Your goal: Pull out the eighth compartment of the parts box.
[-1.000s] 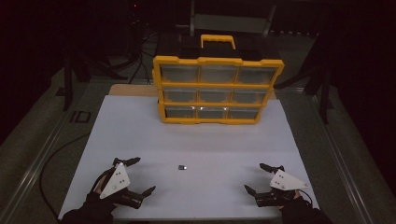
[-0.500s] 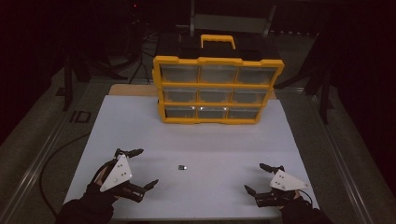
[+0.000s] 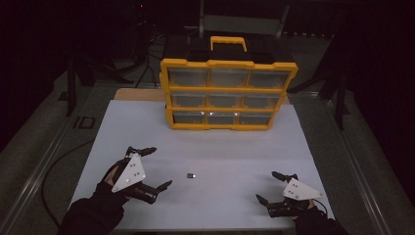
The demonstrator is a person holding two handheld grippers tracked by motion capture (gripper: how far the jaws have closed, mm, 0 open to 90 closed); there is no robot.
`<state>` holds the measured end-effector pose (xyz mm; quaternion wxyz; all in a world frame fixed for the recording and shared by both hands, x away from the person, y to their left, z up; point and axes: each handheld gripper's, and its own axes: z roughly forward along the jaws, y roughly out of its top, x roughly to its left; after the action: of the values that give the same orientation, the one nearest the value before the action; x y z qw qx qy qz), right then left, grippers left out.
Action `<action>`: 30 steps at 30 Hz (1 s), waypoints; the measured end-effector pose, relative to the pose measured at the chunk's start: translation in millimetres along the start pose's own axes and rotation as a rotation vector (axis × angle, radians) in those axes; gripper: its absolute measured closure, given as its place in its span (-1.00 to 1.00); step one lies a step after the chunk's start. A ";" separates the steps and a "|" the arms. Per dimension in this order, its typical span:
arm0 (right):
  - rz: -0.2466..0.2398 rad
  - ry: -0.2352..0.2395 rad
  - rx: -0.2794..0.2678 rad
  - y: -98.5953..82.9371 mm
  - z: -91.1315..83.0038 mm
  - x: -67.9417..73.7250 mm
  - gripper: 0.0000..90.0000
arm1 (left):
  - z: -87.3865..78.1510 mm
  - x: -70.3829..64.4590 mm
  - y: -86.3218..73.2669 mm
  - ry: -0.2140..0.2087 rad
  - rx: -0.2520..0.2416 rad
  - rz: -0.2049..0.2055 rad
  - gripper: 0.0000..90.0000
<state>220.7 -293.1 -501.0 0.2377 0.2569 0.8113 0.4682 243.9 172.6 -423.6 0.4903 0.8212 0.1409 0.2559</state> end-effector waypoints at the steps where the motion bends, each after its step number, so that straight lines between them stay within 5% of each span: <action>1: -0.004 0.001 0.000 0.0 0.2 0.1 -0.83 | 1.2 -0.1 1.2 -0.005 -0.002 0.001 -1.00; 12: 0.000 0.002 0.000 0.1 0.3 0.9 -0.82 | 11.9 4.3 20.8 -0.031 0.010 0.053 -1.00; 30: -0.001 0.007 -0.002 0.2 0.7 1.1 -0.82 | 32.8 6.8 41.4 -0.077 0.026 0.085 -1.00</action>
<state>220.3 -291.9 -501.2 0.2351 0.2545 0.8120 0.4696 267.0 132.1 -398.1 0.4734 0.8419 0.0905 0.2429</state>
